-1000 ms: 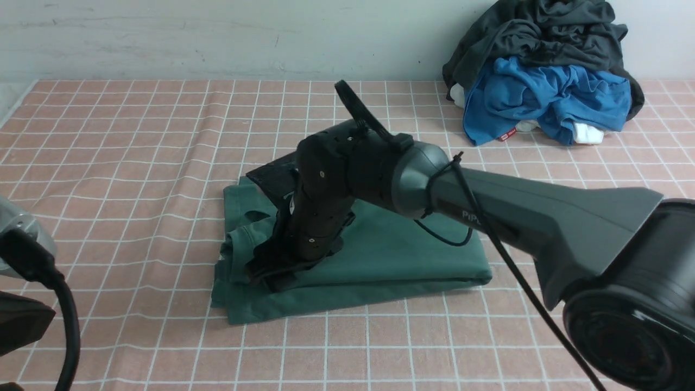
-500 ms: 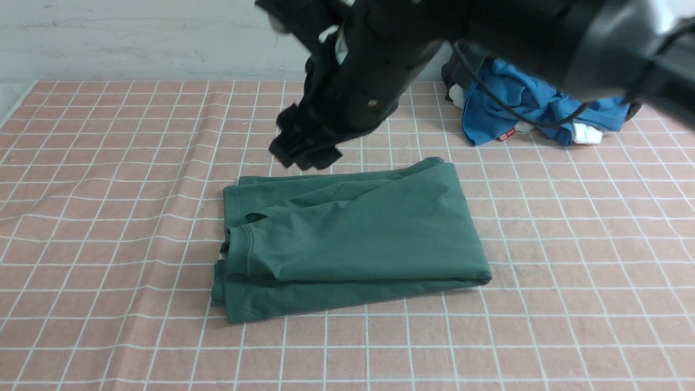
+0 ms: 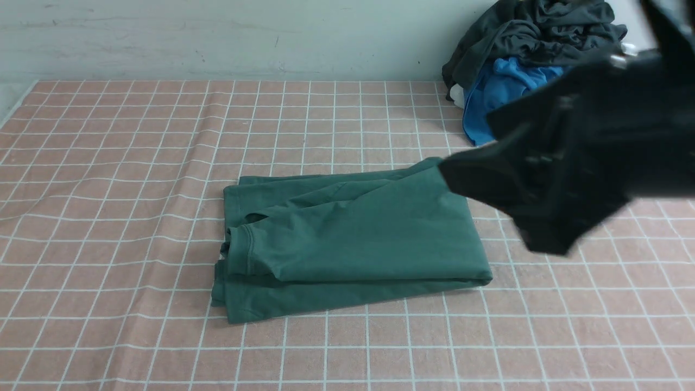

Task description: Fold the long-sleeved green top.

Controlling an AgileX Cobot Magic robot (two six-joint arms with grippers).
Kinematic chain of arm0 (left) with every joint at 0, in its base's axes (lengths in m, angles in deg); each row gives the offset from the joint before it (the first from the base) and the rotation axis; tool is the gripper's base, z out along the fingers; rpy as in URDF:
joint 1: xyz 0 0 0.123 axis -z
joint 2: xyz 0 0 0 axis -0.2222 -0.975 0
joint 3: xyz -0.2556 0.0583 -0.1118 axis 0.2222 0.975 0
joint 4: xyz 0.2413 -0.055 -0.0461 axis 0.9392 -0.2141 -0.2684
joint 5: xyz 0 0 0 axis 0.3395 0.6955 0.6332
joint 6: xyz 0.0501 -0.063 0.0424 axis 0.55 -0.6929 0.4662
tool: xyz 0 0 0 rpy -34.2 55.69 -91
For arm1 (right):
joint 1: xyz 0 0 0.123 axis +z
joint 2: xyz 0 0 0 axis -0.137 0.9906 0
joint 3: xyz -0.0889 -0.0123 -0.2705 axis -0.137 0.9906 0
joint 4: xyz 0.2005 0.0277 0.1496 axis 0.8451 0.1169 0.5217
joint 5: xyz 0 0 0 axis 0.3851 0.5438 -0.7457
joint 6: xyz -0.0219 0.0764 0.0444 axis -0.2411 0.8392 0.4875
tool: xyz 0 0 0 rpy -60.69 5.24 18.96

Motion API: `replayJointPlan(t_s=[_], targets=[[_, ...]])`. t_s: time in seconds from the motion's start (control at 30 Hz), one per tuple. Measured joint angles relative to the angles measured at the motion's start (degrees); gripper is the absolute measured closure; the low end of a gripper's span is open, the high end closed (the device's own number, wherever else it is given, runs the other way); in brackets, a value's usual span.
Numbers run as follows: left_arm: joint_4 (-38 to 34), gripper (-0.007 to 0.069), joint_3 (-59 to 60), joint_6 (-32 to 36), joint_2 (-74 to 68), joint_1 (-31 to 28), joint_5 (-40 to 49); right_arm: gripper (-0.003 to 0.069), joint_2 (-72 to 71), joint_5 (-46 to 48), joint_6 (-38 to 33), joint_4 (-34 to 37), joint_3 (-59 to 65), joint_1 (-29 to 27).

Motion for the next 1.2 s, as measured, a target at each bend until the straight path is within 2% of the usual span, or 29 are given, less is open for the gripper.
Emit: replayJointPlan(t_s=[0.2,0.27,0.37,0.4,0.5,0.67,1.07,1.2], targets=[[0.03,0.0627,0.11,0.0,0.0,0.0,0.27,0.0244,-19.96,-15.73,0.0,-1.05,17.49,0.0],[0.03,0.0627,0.11,0.0,0.0,0.0,0.48,0.0288,-24.97,-19.1,0.0,-1.42,21.37,0.0],[0.03,0.0627,0.11,0.0,0.0,0.0,0.84,0.0396,-29.93,-21.06,0.0,-1.8,24.41,0.0],[0.03,0.0627,0.11,0.0,0.0,0.0,0.91,0.0404,-30.35,-21.06,0.3,-1.9,24.61,0.0],[0.03,0.0627,0.11,0.0,0.0,0.0,1.15,0.0543,-31.76,-20.56,0.0,-3.46,25.11,0.0],[0.08,0.0627,0.11,0.0,0.0,0.0,1.15,0.0656,-31.81,-16.93,0.0,-3.87,25.22,0.0],[0.08,0.0627,0.11,0.0,0.0,0.0,1.15,0.0673,-31.81,-15.35,0.3,-3.5,25.29,0.0],[0.08,0.0627,0.11,0.0,0.0,0.0,1.15,0.0673,-32.02,-19.16,0.3,-1.33,29.17,0.0]])
